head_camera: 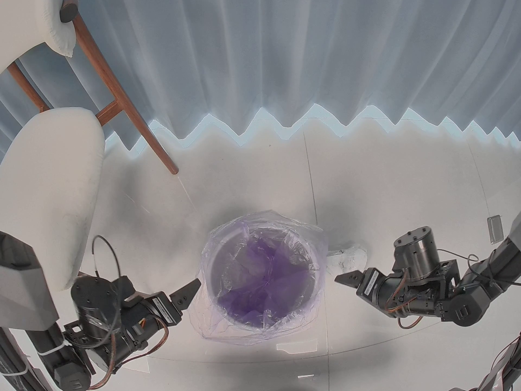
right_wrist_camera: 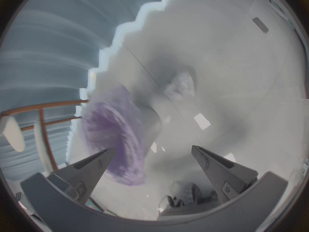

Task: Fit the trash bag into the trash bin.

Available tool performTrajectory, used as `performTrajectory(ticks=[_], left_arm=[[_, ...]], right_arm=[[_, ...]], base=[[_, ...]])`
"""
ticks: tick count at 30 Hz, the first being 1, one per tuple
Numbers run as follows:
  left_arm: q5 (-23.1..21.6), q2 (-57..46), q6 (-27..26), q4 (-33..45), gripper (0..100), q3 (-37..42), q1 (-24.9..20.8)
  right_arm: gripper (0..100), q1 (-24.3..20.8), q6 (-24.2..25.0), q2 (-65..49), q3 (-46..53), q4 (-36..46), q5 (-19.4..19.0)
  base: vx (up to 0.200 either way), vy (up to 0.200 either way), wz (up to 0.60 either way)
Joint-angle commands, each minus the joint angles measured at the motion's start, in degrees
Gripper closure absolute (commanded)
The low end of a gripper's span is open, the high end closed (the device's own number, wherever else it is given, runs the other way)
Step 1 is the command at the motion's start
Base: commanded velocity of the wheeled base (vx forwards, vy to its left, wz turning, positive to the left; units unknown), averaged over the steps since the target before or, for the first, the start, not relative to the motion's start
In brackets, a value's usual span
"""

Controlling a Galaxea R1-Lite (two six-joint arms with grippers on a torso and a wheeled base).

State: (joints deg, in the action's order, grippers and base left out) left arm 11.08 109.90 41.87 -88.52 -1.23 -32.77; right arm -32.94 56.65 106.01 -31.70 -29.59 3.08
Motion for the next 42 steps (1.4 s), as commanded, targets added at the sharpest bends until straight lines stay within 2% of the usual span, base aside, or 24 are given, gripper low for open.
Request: performTrajectory(ticks=[1, 4, 6, 11, 16, 18, 29, 33, 37, 42], left_arm=[[-0.53, -19.9, 3.65, -0.08, 0, 1.14, 0.25], [-2.64, -24.12, 3.65, 0.01, 0, 0.35, 0.51], [-3.87, -24.82, 3.48, 0.1, 0, -0.97, 1.48], [-5.1, -24.73, 2.77, 1.86, 0, -6.15, 3.5], [-5.19, -30.45, 1.89, 14.95, 0, -10.02, 3.32], [-5.19, -30.71, 0.4, 16.36, 0, -10.28, 3.59], [-7.48, -30.62, -1.01, 17.15, 0, -10.28, 3.5], [-10.91, -30.53, -3.99, 20.14, 0, -11.34, 3.68], [-11.08, -30.45, -4.08, 20.22, 0, -11.51, 3.15], [-10.47, -29.39, -0.92, 23.56, 0, -10.63, 1.39]], right_arm=[[0, 3.41, -5.67, -8.36, 12.8, -25.7, 0.52], [0, 5.34, -12.44, -10.38, 17.81, -35.72, -0.97], [0, 5.43, -13.93, -12.05, 19.04, -37.12, -2.21], [0, 5.43, -14.02, -17.77, 20.01, -36.6, -2.21], [0, 6.57, -14.73, -21.72, 23.43, -36.51, -2.12], [0, 6.75, -15.17, -21.99, 24.31, -36.51, -2.12], [0, 6.75, -15.17, -21.81, 25.81, -36.6, -2.29], [0, 6.75, -15.17, -21.46, 26.6, -36.42, -2.38], [0, 6.66, -15.17, -21.37, 26.6, -36.51, -2.38], [0, 6.57, -14.9, -21.28, 27.48, -36.51, -2.47]], base=[[0.0, 0.0, 0.0], [0.0, 0.0, 0.0], [0.0, 0.0, 0.0], [0.0, 0.0, 0.0], [0.0, 0.0, 0.0], [0.0, 0.0, 0.0], [0.0, 0.0, 0.0], [0.2, 0.0, 0.0], [0.2, 0.0, 0.0], [0.04, 0.0, 0.0]])
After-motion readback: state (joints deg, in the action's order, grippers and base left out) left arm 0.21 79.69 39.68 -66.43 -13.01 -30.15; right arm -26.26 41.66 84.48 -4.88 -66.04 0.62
